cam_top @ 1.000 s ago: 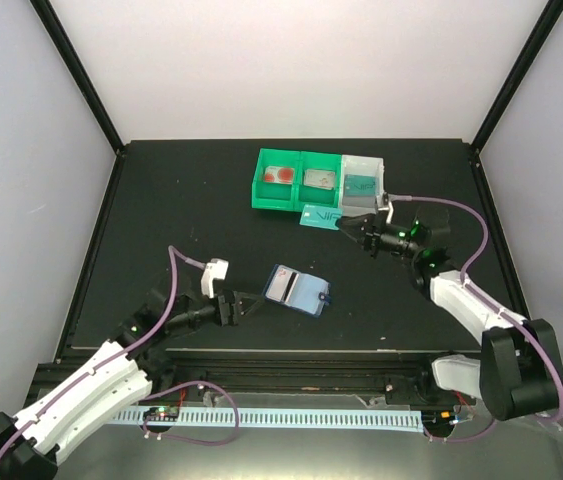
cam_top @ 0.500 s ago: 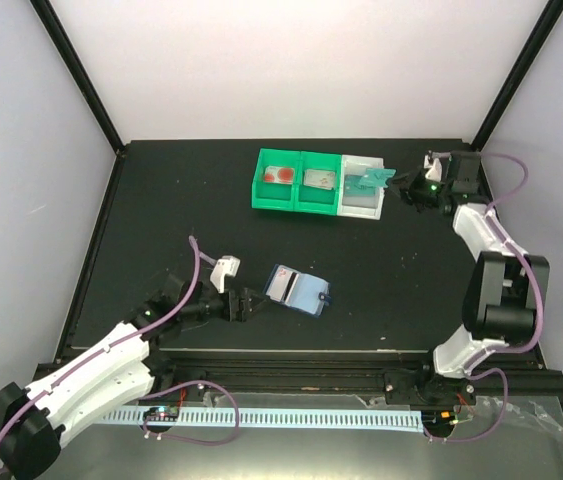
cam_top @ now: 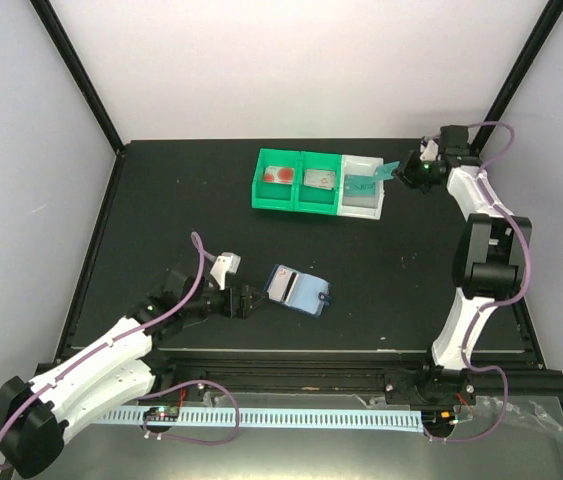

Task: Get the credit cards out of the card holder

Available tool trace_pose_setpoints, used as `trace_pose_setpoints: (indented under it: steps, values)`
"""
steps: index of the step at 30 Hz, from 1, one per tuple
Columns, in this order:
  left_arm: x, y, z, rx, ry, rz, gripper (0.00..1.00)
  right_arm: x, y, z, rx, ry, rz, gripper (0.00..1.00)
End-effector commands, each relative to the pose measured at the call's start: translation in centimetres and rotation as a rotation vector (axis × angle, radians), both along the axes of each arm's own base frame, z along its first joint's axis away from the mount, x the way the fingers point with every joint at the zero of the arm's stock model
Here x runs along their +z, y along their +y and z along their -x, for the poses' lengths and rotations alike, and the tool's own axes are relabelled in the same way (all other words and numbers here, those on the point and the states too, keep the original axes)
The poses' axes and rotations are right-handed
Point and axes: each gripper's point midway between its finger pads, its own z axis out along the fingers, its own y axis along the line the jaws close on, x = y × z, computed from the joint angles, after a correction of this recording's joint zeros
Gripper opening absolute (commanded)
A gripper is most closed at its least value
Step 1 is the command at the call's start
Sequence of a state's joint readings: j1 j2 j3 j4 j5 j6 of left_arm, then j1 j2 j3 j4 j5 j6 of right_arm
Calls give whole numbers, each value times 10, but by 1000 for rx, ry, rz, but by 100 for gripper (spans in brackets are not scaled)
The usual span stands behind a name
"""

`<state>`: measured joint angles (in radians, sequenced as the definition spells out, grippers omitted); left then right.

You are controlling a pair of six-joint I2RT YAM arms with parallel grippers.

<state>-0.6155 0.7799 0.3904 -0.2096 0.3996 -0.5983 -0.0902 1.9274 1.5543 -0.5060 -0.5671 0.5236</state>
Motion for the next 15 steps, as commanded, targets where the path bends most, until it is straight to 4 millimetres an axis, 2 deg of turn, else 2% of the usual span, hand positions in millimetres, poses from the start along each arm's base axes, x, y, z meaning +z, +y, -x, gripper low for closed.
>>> trace_pose_setpoints:
  steps: [1,8,15]
  values:
    - [15,2,-12,8,-66,-26,92,-7,11,-15,42,20,78,1]
    - [17,2,-12,-3,-63,-41,93,-31,30,-45,80,71,65,1]
    - [11,5,-13,2,-54,-55,93,-46,49,-61,126,93,40,1]
